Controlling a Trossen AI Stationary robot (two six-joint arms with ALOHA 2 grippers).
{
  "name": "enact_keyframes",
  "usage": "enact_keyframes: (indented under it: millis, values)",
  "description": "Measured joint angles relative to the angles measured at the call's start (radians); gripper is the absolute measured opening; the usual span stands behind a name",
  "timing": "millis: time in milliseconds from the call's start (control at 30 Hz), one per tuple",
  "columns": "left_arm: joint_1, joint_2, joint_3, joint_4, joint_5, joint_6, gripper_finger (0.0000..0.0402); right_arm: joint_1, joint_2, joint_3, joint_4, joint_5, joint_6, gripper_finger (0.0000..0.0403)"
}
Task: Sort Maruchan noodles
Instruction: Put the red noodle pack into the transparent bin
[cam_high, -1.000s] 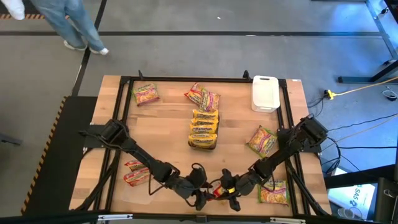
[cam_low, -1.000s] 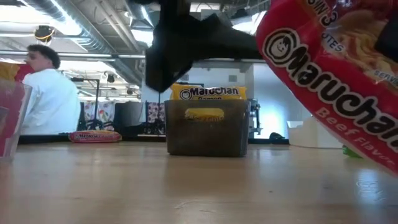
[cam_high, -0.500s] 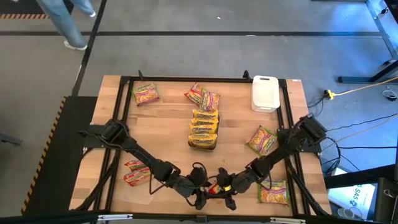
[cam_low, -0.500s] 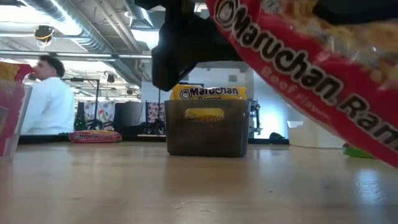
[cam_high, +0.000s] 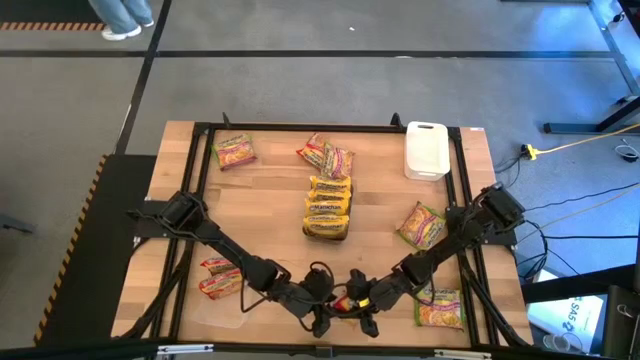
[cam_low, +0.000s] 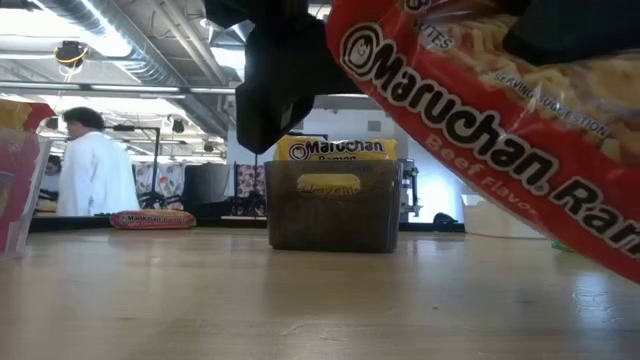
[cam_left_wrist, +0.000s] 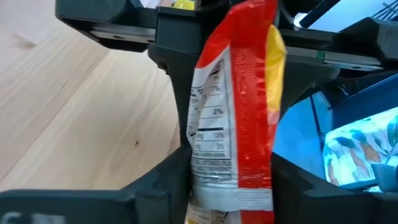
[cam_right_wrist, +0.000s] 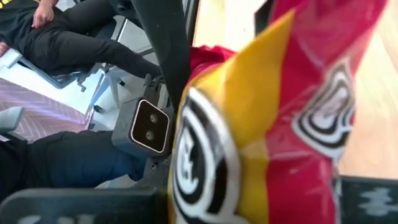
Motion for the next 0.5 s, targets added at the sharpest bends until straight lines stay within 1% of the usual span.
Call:
enact_keyframes:
  millis: [100, 233, 367, 500]
  values:
    - [0.0, -0.001, 0.0, -0.001, -0.001, 0.003, 0.0118, -0.001, 0.0, 0.0, 0.002, -0.024, -0.009, 0.011]
    - [0.0, -0.001, 0.0, 0.001, -0.002, 0.004, 0.0114, -0.002, -0.003, 0.0, -0.001, -0.052, -0.005, 0.0148]
    - [-0.002, -0.001, 0.0, 0.007, -0.019, 0.022, 0.0114, -0.001, -0.06, 0.0, -0.115, -0.077, 0.002, 0.0188]
    - [-0.009, -0.001, 0.0, 0.008, -0.034, 0.046, 0.0114, 0.001, -0.142, 0.0, -0.243, -0.087, 0.002, 0.0208]
